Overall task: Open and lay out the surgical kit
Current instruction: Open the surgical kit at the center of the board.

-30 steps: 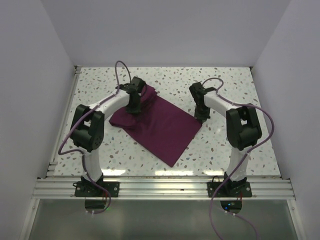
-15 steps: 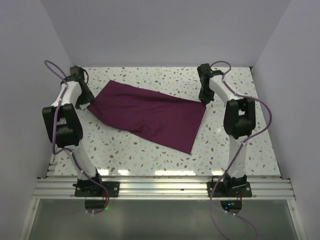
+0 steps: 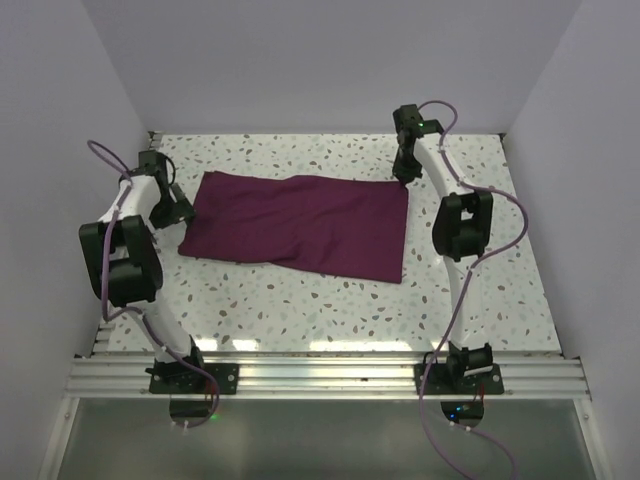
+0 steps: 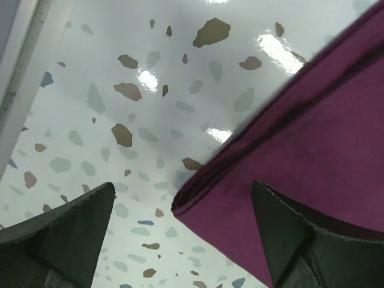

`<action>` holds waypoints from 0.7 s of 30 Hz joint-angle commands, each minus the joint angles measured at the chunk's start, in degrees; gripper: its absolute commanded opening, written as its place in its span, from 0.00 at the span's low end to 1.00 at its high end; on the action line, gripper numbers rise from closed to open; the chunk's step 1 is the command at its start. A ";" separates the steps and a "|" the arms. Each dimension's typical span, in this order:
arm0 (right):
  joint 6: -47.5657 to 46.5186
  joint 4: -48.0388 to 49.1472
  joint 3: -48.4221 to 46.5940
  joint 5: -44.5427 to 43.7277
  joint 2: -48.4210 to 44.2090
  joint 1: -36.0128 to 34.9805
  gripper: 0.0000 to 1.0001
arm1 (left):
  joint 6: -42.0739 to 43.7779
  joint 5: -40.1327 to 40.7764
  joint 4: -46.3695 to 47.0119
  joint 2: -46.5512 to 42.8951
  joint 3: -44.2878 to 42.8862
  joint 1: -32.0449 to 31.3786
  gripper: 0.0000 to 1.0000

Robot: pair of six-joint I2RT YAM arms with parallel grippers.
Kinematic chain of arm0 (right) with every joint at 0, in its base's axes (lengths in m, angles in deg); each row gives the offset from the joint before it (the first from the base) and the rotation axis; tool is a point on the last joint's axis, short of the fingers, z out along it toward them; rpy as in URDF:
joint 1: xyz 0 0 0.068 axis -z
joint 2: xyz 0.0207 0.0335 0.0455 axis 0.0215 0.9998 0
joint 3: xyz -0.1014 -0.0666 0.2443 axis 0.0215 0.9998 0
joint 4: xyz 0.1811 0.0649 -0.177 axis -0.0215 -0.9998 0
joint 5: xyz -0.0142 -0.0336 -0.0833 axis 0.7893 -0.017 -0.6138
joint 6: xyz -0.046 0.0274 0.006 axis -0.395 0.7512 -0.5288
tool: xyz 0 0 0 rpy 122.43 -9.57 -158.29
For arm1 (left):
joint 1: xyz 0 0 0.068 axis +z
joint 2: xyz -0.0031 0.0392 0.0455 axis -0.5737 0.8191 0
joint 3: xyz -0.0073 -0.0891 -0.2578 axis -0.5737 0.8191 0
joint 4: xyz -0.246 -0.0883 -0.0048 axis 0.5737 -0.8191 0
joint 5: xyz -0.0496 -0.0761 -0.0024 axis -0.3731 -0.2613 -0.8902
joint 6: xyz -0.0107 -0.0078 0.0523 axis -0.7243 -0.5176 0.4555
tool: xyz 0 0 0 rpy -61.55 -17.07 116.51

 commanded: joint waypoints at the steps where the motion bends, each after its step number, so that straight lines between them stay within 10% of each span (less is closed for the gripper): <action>1: -2.67 1.95 1.83 6.11 -4.99 -1.08 0.00 | 0.01 -0.27 -0.72 -7.82 0.07 -0.12 1.00; 13: -6.54 0.76 44.78 19.33 -44.00 -30.93 0.00 | -2.89 -3.26 0.16 -17.67 -3.80 -0.12 1.00; 21: 11.72 -7.78 72.50 20.46 -60.63 -61.61 0.00 | -5.53 -0.80 -0.45 -23.12 -4.24 -0.12 1.00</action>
